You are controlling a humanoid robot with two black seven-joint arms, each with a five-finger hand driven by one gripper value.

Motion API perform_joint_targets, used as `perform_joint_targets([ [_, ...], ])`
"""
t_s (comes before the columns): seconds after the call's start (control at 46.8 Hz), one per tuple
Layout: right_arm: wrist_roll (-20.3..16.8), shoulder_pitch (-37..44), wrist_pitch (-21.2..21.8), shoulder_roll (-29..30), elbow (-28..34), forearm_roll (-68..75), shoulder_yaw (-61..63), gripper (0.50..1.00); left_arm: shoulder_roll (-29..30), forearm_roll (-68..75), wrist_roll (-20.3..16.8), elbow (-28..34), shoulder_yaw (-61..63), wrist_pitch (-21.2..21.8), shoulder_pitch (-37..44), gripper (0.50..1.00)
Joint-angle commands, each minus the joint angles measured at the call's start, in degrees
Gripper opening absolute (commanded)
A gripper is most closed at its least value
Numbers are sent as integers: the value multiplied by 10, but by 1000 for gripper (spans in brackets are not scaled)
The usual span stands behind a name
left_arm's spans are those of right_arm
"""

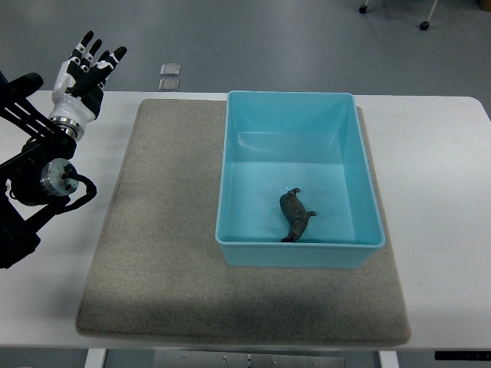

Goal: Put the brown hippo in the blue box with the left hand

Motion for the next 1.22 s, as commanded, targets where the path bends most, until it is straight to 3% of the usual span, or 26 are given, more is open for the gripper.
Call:
perform_joint_targets([
  [0.0, 0, 0, 0, 0, 0, 0, 0, 936, 0, -4, 1, 21, 0, -30, 0, 994],
  [0.15, 0, 0, 0, 0, 0, 0, 0, 936, -1, -11, 2, 54, 0, -82, 0, 994],
  [0.428, 0, 0, 0, 0, 0, 0, 0, 936, -3, -16, 2, 94, 1, -127, 14, 994],
  [0.663, 0, 0, 0, 0, 0, 0, 0, 936, -29, -15, 2, 96, 2, -131, 27, 994],
  [1.198, -3, -2, 6, 0, 10, -4, -3, 936, -30, -14, 2, 94, -1, -133, 18, 994],
])
